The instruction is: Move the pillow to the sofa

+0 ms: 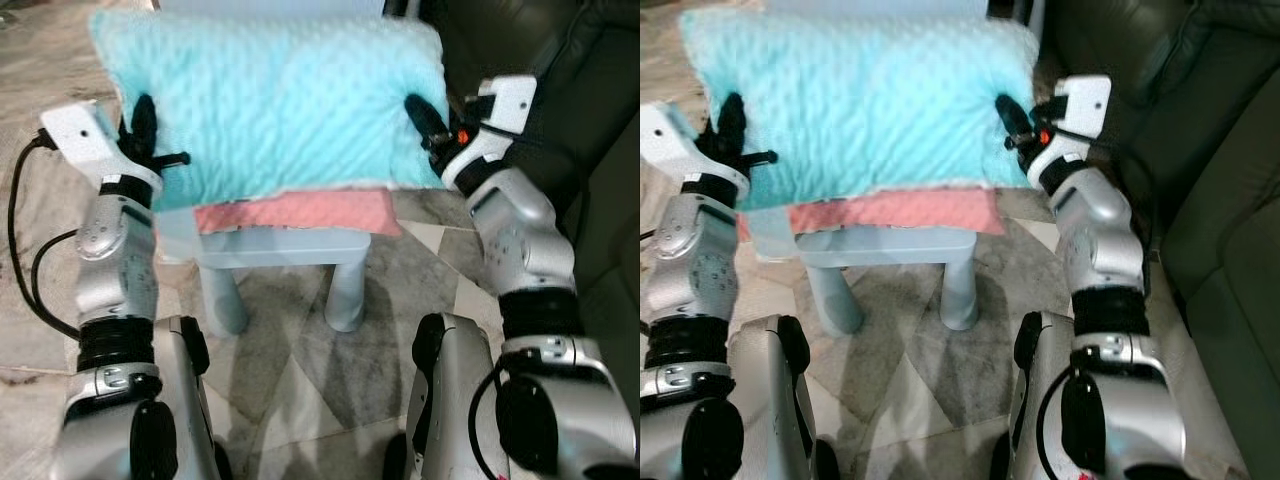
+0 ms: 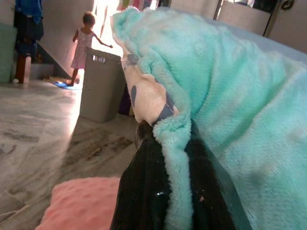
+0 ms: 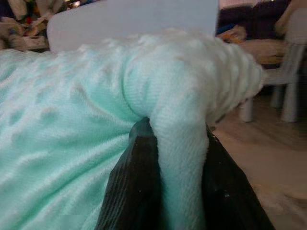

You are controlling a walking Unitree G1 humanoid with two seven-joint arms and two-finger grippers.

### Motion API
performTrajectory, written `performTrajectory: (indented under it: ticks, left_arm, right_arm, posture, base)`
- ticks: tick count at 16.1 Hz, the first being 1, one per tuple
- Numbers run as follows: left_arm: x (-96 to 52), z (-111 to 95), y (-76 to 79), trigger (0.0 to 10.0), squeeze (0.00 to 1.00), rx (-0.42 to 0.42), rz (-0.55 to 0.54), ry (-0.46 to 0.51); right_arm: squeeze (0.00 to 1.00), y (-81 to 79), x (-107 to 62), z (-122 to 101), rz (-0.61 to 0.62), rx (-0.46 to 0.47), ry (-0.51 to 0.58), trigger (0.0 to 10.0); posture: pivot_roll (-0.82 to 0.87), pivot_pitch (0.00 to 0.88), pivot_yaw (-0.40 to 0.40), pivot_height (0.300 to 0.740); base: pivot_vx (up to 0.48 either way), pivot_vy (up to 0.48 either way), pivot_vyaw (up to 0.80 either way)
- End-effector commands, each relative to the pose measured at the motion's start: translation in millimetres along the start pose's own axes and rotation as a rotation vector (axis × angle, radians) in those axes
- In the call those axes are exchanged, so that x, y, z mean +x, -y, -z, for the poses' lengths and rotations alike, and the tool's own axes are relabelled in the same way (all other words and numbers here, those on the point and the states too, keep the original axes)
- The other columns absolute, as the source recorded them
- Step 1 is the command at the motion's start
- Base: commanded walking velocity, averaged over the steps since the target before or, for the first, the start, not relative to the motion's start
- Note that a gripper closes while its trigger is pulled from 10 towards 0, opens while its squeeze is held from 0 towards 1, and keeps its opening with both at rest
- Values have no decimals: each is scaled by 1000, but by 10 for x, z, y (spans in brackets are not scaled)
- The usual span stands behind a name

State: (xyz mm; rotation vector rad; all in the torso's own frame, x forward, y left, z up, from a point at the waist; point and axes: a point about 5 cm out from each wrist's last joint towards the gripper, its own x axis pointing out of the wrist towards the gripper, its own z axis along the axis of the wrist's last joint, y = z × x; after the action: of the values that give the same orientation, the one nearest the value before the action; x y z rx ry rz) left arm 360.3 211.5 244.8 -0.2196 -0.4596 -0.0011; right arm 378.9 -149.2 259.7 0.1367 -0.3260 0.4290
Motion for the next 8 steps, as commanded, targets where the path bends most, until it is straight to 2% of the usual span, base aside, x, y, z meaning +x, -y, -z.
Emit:
performTrajectory:
  ticks: [1,2,4,6,7,8]
  left_arm:
    - [-54,3,48,0,0,34,9,19]
    - [-134,88,95,0,0,47,4,3]
    - [-225,167,142,0,0,46,-6,-17]
    - [-310,242,221,0,0,42,-12,-39]
    - [-350,258,293,2000,0,78,13,-39]
    - [-371,280,323,7451,0,90,23,-49]
  right_arm:
    - [0,-31,-44,-69,20,-39,39,0]
    - [0,-42,-161,-9,67,-60,33,0]
    - [0,-68,-261,22,87,-140,33,0]
    - [0,-65,-381,71,164,-150,26,0]
    - [0,-85,-436,102,188,-154,14,0]
    - [0,-91,-454,115,198,-157,9,0]
  posture:
    - [-25,0,-14,300]
    - [-35,0,-11,300]
    - [-47,0,-6,300]
    - [-48,0,-8,300]
    - [-47,0,-9,300]
    - [-47,0,-9,300]
  base:
    - [0,0,0]
    - [0,0,0]
    - [0,0,0]
    - [0,0,0]
    - [0,0,0]
    - [0,0,0]
